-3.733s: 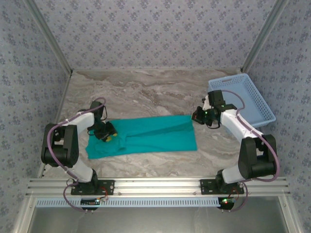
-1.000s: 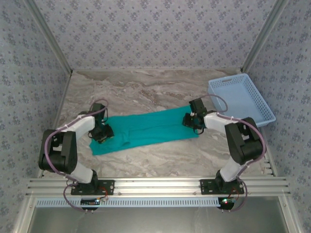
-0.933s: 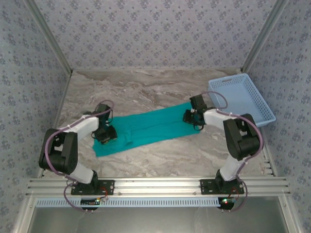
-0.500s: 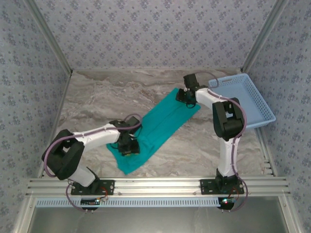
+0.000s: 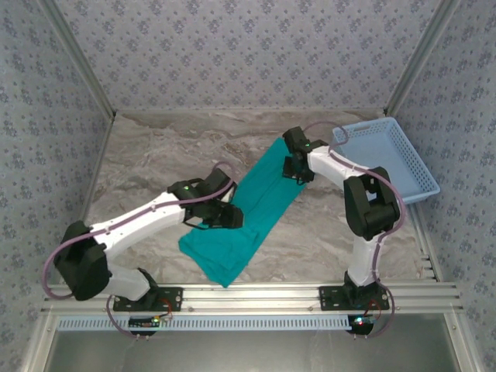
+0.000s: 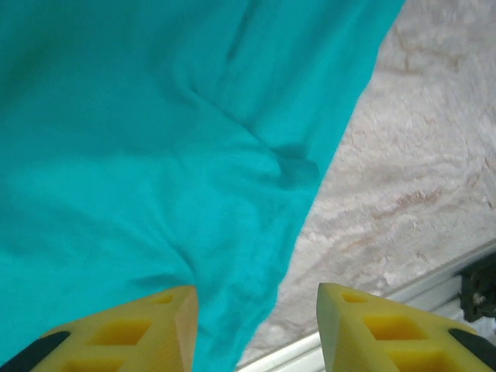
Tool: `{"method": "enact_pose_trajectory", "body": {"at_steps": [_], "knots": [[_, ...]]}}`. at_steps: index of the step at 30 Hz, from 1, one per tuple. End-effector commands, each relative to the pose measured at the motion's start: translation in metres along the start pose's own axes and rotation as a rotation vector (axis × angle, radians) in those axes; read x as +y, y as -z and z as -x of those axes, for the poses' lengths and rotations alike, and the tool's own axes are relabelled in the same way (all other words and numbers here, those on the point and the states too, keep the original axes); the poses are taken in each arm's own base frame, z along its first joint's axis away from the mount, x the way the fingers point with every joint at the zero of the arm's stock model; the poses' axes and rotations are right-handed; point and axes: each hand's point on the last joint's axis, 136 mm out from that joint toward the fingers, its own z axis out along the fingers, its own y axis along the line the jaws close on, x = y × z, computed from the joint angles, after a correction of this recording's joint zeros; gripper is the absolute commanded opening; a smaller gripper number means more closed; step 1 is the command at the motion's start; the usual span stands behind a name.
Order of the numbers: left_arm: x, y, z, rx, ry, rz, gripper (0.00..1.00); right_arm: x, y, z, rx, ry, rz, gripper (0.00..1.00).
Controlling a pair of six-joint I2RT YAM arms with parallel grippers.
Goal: Fold the inside-out t-shirt
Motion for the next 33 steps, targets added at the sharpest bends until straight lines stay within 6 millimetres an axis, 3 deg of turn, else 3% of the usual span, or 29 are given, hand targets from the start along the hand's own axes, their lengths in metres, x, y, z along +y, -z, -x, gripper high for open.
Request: {"method": "enact_pose_trajectory", "body": {"at_steps": [1,5,13,16,19,26,28,30,33], "knots": [[0.063,-0.013,-0.013,0.023,0.007,0.161,0.45,0.006,-0.011,0.003,-0.023,-0.023,-0.084,0.47],[0.085,-0.022,-0.026,0.016,0.007,0.166,0.45,0.029,-0.022,0.009,-0.044,0.01,-0.108,0.49],[0.063,-0.048,-0.062,0.142,-0.066,0.046,0.45,0.073,-0.07,0.011,-0.005,0.114,-0.037,0.48],[0.051,-0.06,-0.067,0.197,-0.052,0.013,0.45,0.091,-0.075,0.016,-0.01,0.174,-0.018,0.47],[0.026,-0.076,-0.068,0.228,-0.055,-0.041,0.44,0.102,-0.073,0.02,-0.017,0.174,0.015,0.47],[-0.077,-0.101,-0.054,0.262,-0.179,-0.247,0.44,0.158,-0.067,0.043,-0.052,0.31,0.212,0.45],[-0.097,-0.108,-0.05,0.276,-0.218,-0.259,0.44,0.169,-0.064,0.045,-0.064,0.333,0.235,0.45],[-0.109,-0.109,-0.045,0.288,-0.243,-0.251,0.44,0.165,-0.059,0.047,-0.062,0.334,0.212,0.45],[-0.116,-0.096,-0.035,0.27,-0.257,-0.235,0.43,0.149,-0.039,0.065,-0.081,0.306,0.199,0.46]]}}
